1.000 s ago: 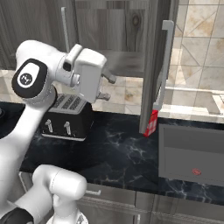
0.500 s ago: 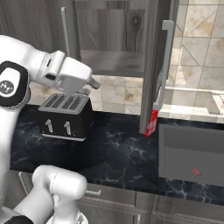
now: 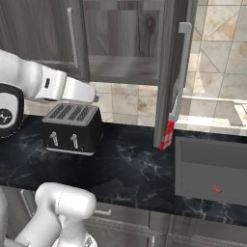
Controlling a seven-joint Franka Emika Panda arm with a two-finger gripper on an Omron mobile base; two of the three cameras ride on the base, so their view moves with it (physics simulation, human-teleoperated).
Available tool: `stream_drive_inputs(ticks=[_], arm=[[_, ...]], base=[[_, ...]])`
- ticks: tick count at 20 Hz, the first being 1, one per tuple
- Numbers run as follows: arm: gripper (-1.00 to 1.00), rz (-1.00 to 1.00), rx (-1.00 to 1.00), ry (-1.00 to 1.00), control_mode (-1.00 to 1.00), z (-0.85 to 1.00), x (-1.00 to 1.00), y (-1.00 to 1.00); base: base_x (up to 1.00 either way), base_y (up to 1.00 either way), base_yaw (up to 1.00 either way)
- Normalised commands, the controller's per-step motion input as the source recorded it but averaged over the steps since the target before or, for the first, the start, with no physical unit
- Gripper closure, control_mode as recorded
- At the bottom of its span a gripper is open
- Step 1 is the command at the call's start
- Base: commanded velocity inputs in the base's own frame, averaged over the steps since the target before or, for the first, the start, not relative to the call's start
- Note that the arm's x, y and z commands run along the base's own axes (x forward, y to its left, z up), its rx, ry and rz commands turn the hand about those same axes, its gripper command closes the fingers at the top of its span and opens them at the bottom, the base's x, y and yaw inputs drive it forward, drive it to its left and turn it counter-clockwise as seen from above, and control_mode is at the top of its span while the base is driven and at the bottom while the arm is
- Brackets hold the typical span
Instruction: Open the cabinet. Pick the bar soap and place it next to the sink. Then close the cabinet.
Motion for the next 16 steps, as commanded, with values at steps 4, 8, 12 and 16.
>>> stream_drive_inputs(ticks=[4,8,12,16], arm=[[-1.0,0.29,0.15,-0.1,-1.0,0.05,-0.02,0.33],[-1.0,0.34,0.05,0.0,-1.0,0.2,-0.19,0.31],[-1.0,0.4,0.03,0.01,-1.0,0.12,-0.26,0.39],[-1.0,0.38,0.02,0.02,-1.0,0.25,-0.44,0.37]], base=[[0.0,0.0,0.0],[0.0,0.0,0.0],[0.0,0.0,0.0],[0.0,0.0,0.0]])
